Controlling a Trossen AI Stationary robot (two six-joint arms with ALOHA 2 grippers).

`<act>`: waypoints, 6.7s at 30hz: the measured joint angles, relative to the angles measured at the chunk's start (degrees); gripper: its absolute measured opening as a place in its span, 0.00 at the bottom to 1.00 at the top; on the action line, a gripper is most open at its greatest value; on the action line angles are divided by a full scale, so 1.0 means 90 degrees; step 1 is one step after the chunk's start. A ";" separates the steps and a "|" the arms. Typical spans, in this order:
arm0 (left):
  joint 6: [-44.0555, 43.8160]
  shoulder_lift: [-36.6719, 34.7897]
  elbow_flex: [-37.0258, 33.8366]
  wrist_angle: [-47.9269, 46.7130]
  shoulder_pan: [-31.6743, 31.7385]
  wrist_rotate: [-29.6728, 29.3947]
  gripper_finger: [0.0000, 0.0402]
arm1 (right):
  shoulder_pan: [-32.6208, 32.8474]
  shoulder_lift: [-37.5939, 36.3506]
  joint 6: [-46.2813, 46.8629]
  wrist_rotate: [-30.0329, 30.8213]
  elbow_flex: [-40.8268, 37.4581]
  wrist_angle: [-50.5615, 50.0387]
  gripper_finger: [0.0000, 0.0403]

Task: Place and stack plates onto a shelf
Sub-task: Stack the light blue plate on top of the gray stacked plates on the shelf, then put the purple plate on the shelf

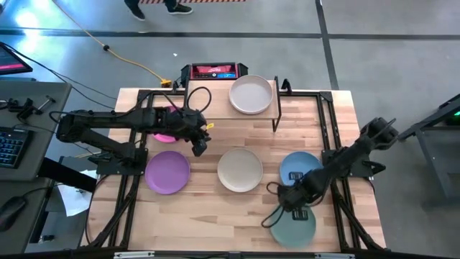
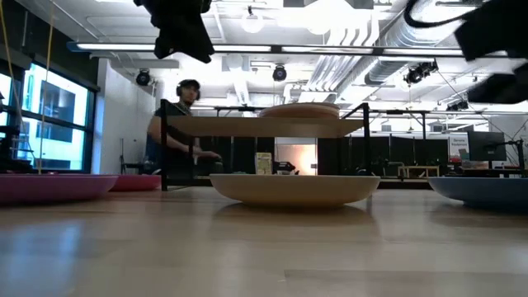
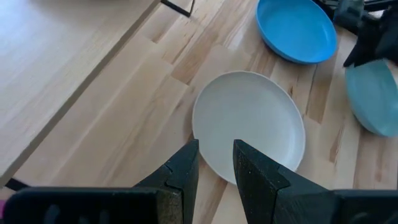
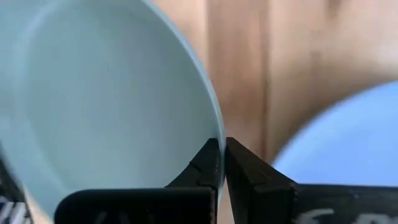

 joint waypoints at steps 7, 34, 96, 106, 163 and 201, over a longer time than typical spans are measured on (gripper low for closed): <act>0.0092 0.0000 0.0000 -0.0048 0.0218 -0.0003 0.22 | -0.0629 -0.1129 0.0329 0.0245 0.0000 -0.0455 0.00; 0.2082 0.0000 0.0000 -0.0036 0.2047 0.0057 0.22 | -0.6231 -0.2421 0.0640 0.0688 0.2080 -0.0475 0.00; 0.2041 0.0000 0.0000 -0.0034 0.2792 0.0009 0.22 | -0.9272 0.1894 -0.2650 -0.1439 0.5649 -0.2398 0.00; 0.2043 0.0000 0.0000 -0.0034 0.2790 0.0009 0.22 | -0.9034 0.1900 -0.2531 -0.1088 0.5649 -0.2331 0.00; 0.2510 0.0000 0.0002 -0.1083 0.2797 0.0014 0.22 | -0.5807 0.2593 -0.2037 -0.0863 0.6391 -0.2336 0.21; 0.2463 -0.0011 0.0021 -0.1884 0.2836 0.0017 0.22 | -0.5780 0.2688 -0.2064 -0.0032 0.6382 -0.2443 0.21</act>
